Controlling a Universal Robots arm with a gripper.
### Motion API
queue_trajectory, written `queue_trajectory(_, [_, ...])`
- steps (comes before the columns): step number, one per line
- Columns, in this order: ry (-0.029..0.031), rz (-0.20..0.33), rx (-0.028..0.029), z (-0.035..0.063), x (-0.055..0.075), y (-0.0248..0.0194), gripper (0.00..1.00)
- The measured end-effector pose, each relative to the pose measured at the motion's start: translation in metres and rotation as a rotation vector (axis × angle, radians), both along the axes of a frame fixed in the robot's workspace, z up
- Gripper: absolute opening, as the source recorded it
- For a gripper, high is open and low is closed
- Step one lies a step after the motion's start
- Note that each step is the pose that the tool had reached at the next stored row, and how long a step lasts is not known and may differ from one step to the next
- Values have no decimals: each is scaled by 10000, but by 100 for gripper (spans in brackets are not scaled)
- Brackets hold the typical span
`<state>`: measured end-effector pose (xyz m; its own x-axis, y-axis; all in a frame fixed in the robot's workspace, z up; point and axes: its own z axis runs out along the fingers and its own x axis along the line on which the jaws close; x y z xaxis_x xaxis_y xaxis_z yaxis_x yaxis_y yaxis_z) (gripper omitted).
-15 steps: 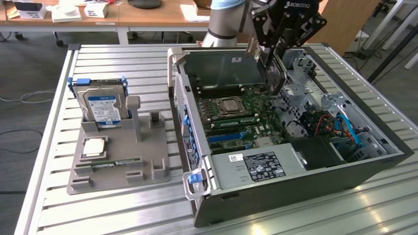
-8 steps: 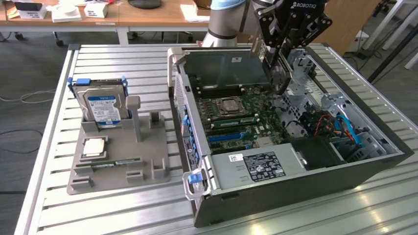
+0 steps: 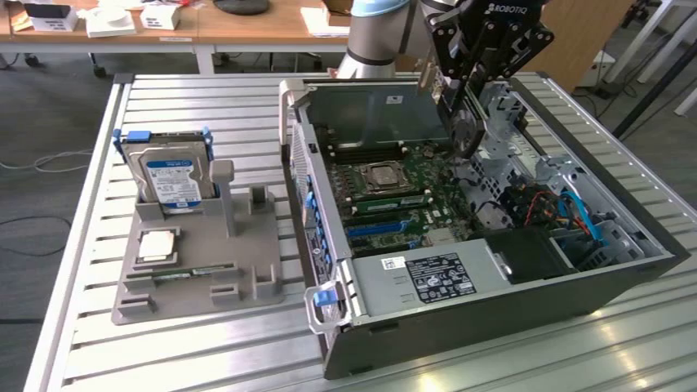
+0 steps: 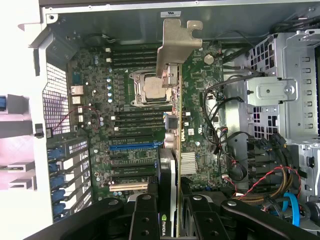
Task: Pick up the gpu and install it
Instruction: 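Insert the gpu into the slot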
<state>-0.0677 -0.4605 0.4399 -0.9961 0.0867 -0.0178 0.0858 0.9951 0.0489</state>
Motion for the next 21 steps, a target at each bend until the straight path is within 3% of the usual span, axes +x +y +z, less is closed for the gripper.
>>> queue_trajectory(5, [-1,12,0,0,0,0,27])
queue_trajectory(9, [0,359,-2,0,0,0,27])
queue_trajectory(21, [0,2293,-68,-6,0,0,27])
